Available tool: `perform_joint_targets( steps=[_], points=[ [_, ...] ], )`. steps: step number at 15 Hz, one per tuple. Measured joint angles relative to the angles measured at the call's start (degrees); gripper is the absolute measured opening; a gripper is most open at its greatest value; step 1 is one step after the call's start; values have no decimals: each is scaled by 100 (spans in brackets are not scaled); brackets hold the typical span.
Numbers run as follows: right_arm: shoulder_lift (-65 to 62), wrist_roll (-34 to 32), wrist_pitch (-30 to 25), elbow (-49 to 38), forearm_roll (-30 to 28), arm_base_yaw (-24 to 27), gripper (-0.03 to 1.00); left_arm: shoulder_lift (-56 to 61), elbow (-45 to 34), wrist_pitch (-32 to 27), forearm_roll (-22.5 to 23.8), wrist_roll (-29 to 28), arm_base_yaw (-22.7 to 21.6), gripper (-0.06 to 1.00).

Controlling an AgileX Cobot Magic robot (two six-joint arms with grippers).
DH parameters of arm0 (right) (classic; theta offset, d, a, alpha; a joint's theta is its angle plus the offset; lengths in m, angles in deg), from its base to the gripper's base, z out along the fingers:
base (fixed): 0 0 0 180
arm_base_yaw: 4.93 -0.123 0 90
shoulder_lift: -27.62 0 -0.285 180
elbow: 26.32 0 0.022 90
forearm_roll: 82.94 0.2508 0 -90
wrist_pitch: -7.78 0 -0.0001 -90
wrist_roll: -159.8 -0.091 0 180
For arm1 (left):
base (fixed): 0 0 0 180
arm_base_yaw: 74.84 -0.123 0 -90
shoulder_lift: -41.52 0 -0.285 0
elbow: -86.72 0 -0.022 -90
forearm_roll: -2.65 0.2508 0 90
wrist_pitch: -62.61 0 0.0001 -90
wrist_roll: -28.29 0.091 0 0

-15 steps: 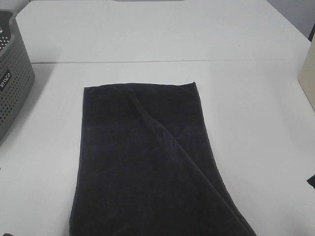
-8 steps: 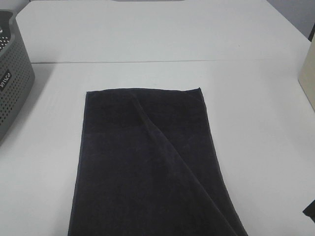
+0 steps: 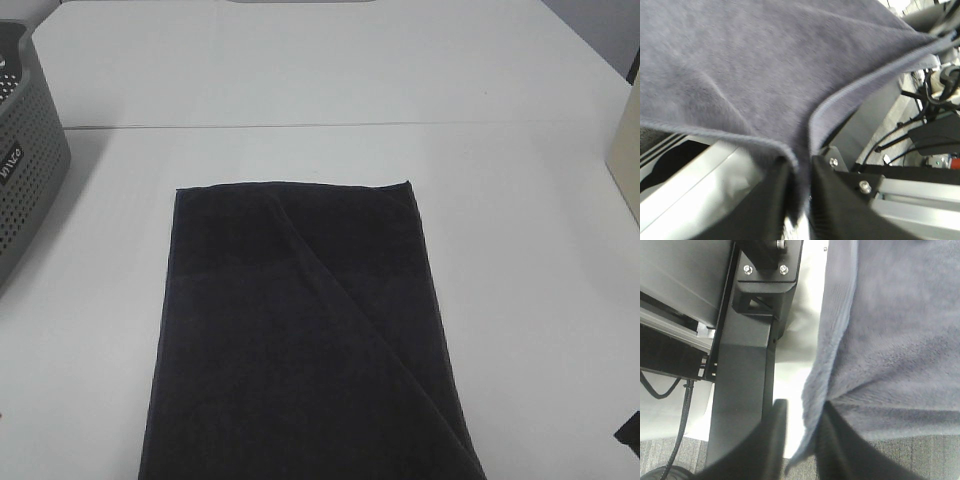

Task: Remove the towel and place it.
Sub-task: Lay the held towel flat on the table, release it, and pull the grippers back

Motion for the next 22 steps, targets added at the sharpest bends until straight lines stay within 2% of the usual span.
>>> perform_joint_targets(
  steps=[2,3,7,9,10,12,14,15,17,19,20,21,22],
  points=[
    [0,0,-6,46,29,-11,39,0,0,11,0,0,0,68],
    [0,0,-6,86,29,-11,42,0,0,11,0,0,0,75],
    [0,-6,-6,206,-149,-11,50,0,0,-40,0,0,0,79],
    [0,-275,63,464,-355,-11,50,0,34,-550,6,0,0,79],
    [0,-550,321,665,-430,-11,50,0,143,-894,6,0,0,79],
    [0,-1134,1152,1083,-476,-11,50,0,550,-1679,6,206,0,77],
    [0,-1690,2108,1427,-481,-11,50,0,1003,-2670,6,653,0,77],
    [0,-1994,2641,1570,-481,-11,50,0,1226,-3203,6,1008,0,76],
    [0,-2521,3730,1719,-498,-11,50,-40,1759,-4710,0,1874,0,76],
    [40,-2974,4910,1725,-498,-11,50,-350,2361,-6234,-11,2956,0,76],
    [46,-3117,5489,1725,-498,-11,50,-625,2727,-6961,-11,3696,0,76],
    [46,-3220,6199,1725,-487,-11,50,-917,3117,-7752,-11,4395,0,76],
    [46,-3335,7277,1725,-350,-11,50,-1558,3885,-8852,-23,5231,-120,76]
  ],
)
